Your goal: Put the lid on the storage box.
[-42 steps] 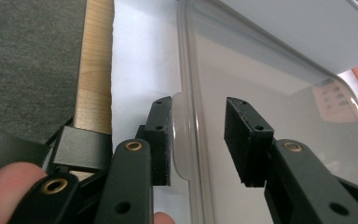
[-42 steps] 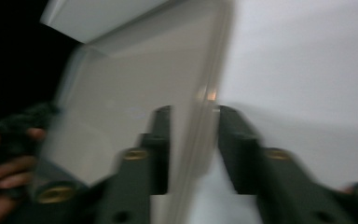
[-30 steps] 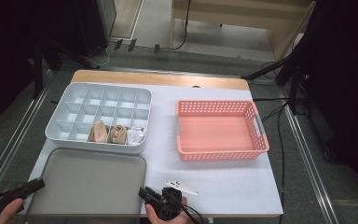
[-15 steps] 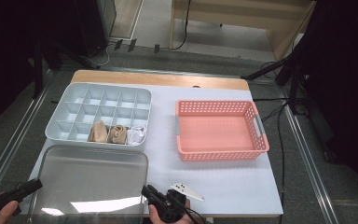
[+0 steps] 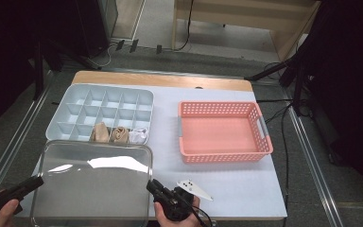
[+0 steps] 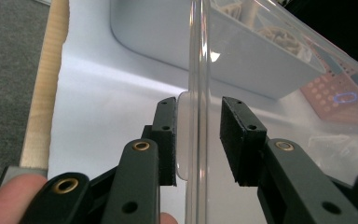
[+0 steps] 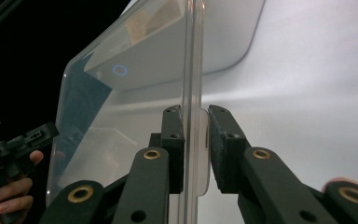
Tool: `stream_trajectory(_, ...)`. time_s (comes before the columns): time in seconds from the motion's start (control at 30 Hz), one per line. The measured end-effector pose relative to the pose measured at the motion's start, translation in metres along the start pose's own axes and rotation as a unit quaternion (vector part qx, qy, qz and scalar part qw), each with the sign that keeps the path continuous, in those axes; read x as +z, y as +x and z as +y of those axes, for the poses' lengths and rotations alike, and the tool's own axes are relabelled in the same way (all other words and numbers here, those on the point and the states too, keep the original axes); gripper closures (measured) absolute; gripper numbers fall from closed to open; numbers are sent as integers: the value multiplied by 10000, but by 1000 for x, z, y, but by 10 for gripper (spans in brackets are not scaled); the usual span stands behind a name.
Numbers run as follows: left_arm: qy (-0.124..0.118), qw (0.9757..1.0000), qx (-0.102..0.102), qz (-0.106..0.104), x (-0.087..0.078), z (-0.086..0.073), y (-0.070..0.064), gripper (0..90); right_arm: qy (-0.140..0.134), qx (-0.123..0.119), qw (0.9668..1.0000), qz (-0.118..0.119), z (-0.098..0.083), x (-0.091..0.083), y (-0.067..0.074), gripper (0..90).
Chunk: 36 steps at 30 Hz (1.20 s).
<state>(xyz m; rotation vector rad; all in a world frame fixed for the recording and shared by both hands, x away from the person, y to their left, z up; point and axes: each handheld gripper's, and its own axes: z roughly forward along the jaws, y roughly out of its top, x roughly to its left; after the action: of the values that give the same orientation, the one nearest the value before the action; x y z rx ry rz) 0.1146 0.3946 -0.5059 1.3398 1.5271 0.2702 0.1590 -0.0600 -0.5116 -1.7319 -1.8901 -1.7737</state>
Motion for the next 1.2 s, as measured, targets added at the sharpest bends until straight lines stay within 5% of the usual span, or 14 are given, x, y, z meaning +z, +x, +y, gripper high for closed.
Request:
stream_trajectory(0.73, -183, 9997, 123, 43, 18, 35, -12, 679, -264, -277, 9993, -60, 48, 15, 4, 778)
stream_trajectory(1.2, -140, 9997, 162, 117, 40, 81, -8, 678, -351, -328, 9987, -182, 85, 45, 8, 772)
